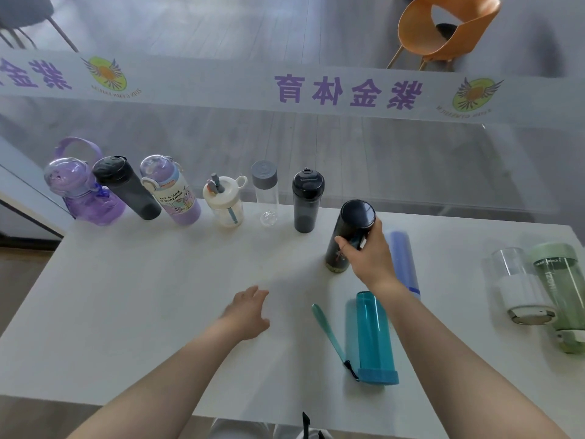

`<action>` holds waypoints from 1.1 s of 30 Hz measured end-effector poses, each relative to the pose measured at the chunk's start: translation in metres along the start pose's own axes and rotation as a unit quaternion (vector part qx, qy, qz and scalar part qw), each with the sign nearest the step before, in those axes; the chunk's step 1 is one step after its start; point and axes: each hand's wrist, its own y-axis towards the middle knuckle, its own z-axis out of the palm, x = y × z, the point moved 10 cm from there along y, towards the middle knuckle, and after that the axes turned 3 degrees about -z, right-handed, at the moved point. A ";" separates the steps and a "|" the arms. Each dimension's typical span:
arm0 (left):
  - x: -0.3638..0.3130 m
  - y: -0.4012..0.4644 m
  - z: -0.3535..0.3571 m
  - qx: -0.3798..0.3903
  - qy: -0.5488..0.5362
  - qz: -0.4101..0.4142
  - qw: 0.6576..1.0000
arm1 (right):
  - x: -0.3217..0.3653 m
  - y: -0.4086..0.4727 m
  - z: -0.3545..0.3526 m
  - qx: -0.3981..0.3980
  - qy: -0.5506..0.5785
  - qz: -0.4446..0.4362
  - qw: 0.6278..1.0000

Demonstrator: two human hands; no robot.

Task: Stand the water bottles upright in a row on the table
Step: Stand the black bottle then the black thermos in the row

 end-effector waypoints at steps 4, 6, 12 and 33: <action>0.011 0.000 0.016 -0.021 0.066 -0.012 0.997 | 0.001 0.026 -0.002 -0.018 0.013 0.004 1.000; 0.010 -0.002 0.022 -0.022 0.095 -0.018 0.995 | 0.005 0.036 -0.003 -0.025 0.020 -0.004 0.999; 0.011 0.002 0.026 -0.028 0.109 -0.029 0.993 | 0.008 0.069 -0.005 -0.036 0.003 -0.006 0.999; 0.016 0.008 0.030 -0.023 0.076 -0.024 0.997 | 0.005 0.092 -0.006 -0.021 -0.036 0.023 0.999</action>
